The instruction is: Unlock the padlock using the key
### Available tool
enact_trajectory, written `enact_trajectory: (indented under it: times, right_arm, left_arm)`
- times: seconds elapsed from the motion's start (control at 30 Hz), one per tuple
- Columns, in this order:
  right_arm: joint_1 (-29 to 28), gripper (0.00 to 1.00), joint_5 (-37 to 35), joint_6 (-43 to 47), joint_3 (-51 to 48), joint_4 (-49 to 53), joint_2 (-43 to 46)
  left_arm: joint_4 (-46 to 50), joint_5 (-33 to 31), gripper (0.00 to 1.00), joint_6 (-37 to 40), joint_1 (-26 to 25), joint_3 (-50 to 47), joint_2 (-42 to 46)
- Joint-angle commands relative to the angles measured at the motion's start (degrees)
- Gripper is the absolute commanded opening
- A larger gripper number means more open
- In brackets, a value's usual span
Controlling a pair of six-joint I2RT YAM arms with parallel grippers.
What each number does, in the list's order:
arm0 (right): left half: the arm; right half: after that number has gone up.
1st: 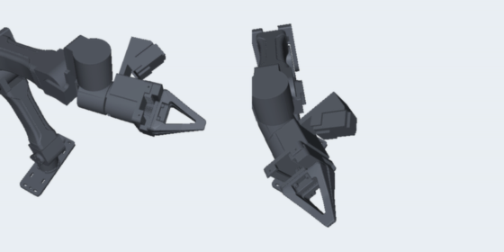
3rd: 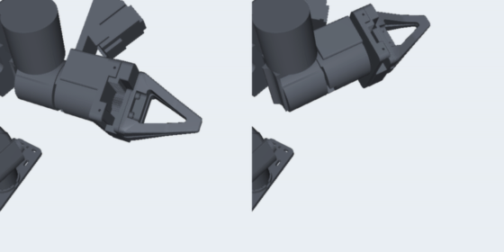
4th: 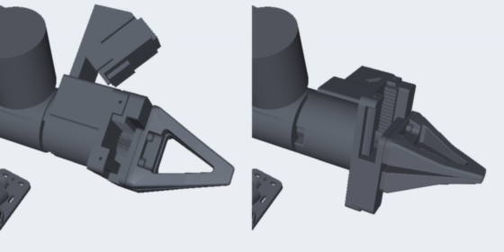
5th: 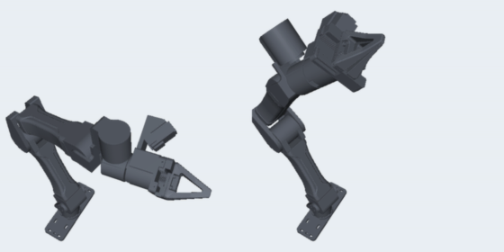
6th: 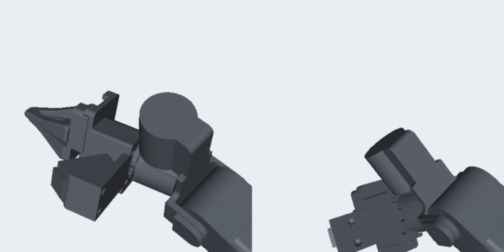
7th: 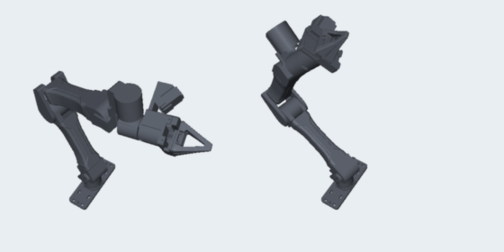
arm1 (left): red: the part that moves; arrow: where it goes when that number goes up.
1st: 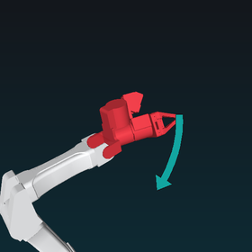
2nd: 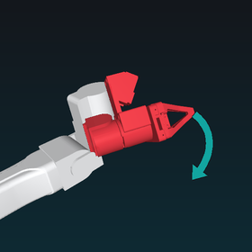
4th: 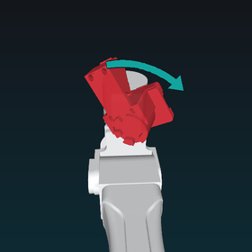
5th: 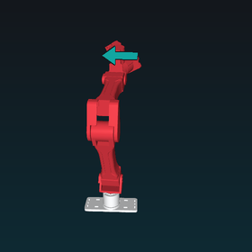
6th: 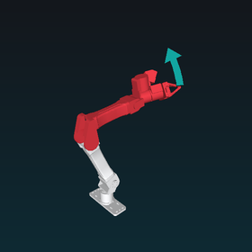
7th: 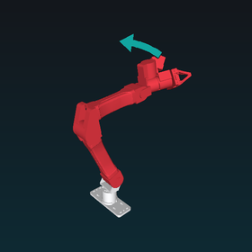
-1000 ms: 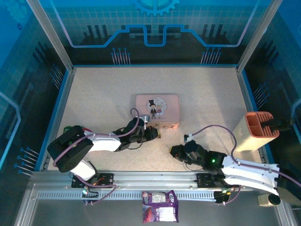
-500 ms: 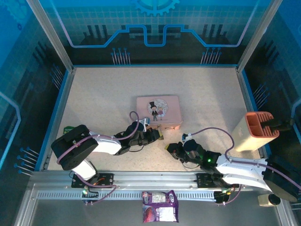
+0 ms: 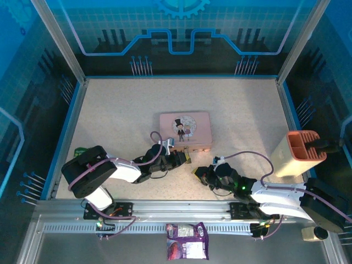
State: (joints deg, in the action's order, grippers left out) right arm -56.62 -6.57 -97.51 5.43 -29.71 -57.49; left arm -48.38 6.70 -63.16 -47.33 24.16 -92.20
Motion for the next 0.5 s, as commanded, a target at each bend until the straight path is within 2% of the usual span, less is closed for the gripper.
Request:
enact_trajectory:
  times: [0.0,0.47]
  right_arm:
    - [0.58,0.00,0.11,-1.96,-0.70,-3.86,-1.15]
    - [0.63,0.00,-0.38,-5.14,-2.46,-15.20,-8.64]
  left_arm:
    - [-9.93,0.95,0.00,-1.79,-0.83,0.12,-0.08]
    - [-11.78,0.52,0.00,-2.43,-1.21,0.33,-0.78]
